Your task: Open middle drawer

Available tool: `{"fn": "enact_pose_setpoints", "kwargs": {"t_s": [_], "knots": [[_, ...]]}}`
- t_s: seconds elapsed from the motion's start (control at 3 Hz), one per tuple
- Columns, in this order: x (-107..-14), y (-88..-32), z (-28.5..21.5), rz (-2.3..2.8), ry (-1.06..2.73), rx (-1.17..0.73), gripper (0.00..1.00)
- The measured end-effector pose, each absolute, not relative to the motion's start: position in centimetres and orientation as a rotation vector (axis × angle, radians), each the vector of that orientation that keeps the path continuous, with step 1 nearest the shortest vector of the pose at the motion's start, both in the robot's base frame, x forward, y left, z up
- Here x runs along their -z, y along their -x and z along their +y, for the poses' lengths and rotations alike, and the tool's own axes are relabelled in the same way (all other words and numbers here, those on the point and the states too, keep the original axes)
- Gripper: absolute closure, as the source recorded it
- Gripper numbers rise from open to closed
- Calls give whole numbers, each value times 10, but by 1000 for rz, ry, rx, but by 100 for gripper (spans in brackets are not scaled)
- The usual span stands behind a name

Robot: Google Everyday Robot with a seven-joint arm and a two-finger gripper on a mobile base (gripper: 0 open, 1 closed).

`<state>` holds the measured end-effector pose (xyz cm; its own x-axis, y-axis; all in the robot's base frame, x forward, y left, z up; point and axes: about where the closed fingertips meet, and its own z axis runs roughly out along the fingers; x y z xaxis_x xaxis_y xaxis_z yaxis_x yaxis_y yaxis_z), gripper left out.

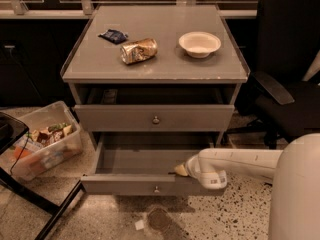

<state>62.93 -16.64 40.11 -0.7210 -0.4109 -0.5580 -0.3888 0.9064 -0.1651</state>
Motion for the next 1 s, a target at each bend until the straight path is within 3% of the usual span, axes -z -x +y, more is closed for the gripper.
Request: {"fn": "enact_pose_setpoints", "kwargs": {"t_s": [0.67,1.0], "knots": [[-394,-622,-166,2411,735,130,89],[-399,-629,-166,2349,824,175,100]]}}
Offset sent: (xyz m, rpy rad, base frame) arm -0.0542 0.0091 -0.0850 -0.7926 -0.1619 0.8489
